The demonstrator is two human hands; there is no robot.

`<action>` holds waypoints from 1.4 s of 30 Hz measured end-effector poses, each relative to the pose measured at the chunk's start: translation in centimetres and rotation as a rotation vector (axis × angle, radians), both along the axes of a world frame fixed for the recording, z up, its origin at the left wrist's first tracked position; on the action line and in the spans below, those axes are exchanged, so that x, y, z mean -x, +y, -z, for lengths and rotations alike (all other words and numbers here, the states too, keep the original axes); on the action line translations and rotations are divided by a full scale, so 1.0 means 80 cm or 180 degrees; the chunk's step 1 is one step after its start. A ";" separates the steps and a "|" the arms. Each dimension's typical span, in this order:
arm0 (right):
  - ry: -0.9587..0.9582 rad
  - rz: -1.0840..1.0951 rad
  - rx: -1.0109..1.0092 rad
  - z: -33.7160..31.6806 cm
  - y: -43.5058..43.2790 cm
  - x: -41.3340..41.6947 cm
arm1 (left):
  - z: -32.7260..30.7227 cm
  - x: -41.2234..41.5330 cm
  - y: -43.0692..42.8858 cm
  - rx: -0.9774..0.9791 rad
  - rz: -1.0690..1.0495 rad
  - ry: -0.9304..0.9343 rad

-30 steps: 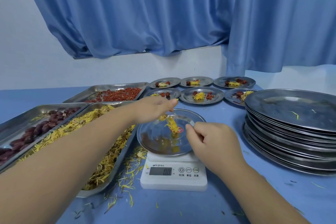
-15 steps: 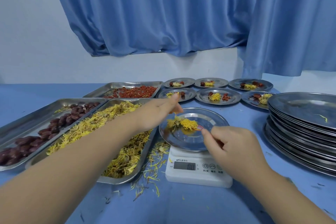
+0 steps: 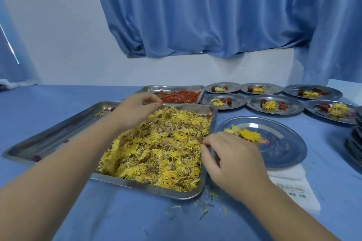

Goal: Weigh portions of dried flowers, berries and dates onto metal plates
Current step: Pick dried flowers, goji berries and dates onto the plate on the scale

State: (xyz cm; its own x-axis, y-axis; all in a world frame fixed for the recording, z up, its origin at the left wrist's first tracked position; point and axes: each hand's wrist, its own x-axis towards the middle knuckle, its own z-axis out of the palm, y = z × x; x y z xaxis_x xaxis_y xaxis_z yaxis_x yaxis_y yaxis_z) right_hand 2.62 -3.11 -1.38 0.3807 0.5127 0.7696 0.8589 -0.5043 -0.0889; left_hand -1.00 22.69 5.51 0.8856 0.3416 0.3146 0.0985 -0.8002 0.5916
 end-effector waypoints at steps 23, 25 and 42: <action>0.0081 -0.0096 0.0047 0.017 0.010 -0.016 | 0.087 -0.068 0.224 -0.1260 -0.1034 0.1754; 0.0094 -0.0089 0.0077 0.017 0.010 -0.015 | 0.087 -0.064 0.232 -0.1169 -0.1073 0.1631; 0.0079 0.0062 -0.0412 0.008 -0.013 -0.027 | 0.018 -0.018 0.115 -0.0407 -0.0546 0.0118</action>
State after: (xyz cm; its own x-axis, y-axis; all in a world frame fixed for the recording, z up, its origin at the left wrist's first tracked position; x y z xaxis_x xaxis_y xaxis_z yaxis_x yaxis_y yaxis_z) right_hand 4.76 -4.17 -2.03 0.4092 0.4021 0.8191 0.8459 -0.5037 -0.1753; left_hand 0.46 31.92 4.10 0.8297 0.4477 0.3334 0.2595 -0.8381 0.4798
